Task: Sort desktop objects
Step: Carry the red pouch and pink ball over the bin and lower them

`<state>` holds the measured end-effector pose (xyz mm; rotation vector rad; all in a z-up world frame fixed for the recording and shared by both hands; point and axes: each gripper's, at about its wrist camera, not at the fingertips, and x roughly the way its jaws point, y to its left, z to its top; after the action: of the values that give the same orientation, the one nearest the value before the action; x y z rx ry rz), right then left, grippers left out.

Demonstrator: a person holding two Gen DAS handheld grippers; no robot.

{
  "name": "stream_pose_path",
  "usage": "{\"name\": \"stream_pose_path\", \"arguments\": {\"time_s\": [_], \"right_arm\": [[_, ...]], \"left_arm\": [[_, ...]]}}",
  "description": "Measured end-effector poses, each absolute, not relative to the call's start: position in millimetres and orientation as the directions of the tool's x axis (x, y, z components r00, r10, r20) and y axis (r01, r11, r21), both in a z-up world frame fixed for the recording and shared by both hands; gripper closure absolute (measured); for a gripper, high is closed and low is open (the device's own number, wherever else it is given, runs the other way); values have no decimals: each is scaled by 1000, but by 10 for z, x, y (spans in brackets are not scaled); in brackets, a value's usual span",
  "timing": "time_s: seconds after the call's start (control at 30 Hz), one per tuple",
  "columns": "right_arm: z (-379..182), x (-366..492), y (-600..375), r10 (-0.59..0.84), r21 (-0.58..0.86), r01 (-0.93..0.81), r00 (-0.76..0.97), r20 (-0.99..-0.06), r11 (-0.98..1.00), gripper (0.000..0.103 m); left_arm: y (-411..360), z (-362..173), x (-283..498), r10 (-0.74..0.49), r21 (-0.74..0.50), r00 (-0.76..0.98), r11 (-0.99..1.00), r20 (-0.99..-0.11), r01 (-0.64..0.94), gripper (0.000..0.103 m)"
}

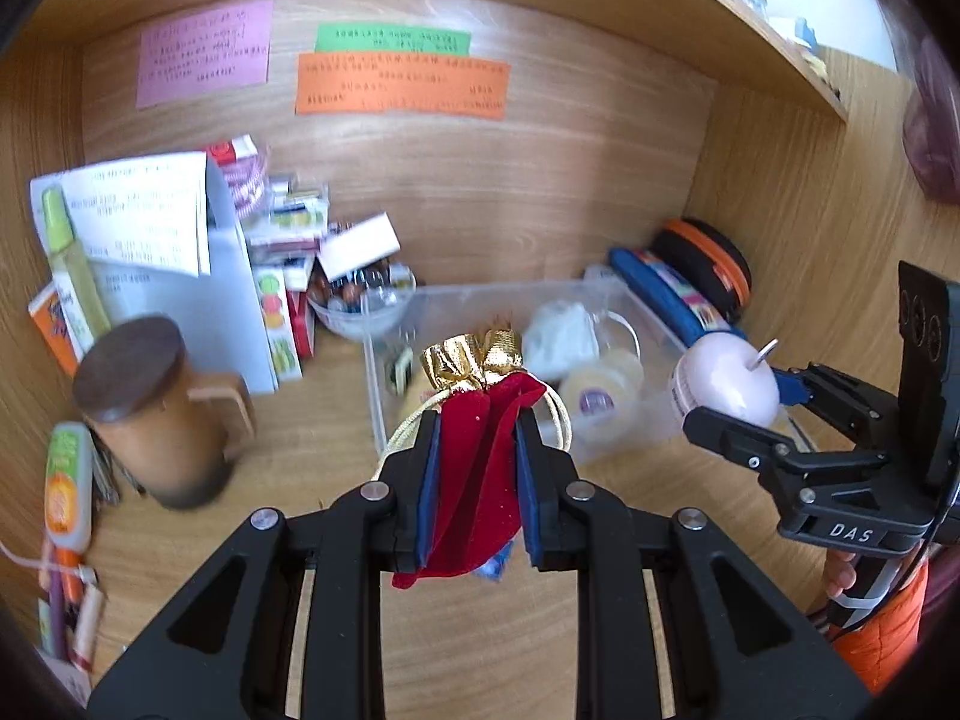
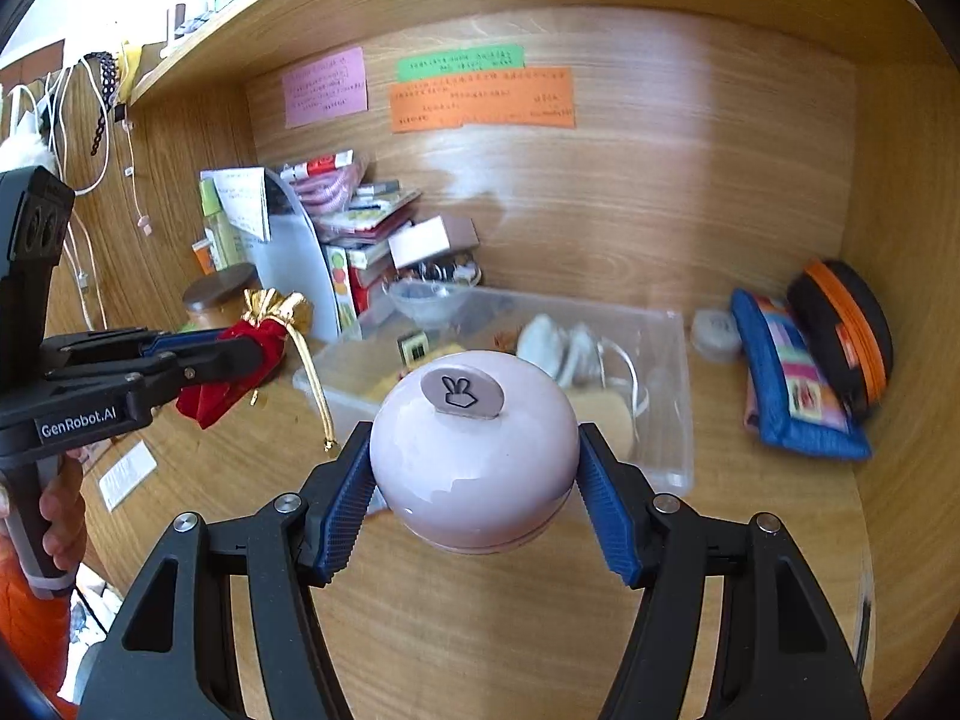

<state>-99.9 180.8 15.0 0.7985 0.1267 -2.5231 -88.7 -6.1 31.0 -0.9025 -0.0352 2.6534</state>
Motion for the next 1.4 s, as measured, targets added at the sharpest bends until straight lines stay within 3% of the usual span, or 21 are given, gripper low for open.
{"name": "stream_pose_path", "arguments": {"time_s": [0.37,0.77,1.1,1.4], "right_arm": [[265,-1584,1636,-419,33,494,-698,-581,-869,42],[-136,-2190,1395,-395,47,512,-598,-698,-858,42],[-237,-2262,1196,-338,-64,529,-627,-702,-846,41],[-324,-2251,1135,-347,-75,545,-628,-696,-835,41]], "left_arm": [[-83,434,-1446,317,-115,-739,-943,-595,-311,81],[84,59,-2017,327,-142,-659,-937,-677,-319,80],[182,-281,-2249,330,-162,-597,-934,-731,-318,80],[212,-366,-2287,318,-148,-594,-937,-739,-317,74]]}}
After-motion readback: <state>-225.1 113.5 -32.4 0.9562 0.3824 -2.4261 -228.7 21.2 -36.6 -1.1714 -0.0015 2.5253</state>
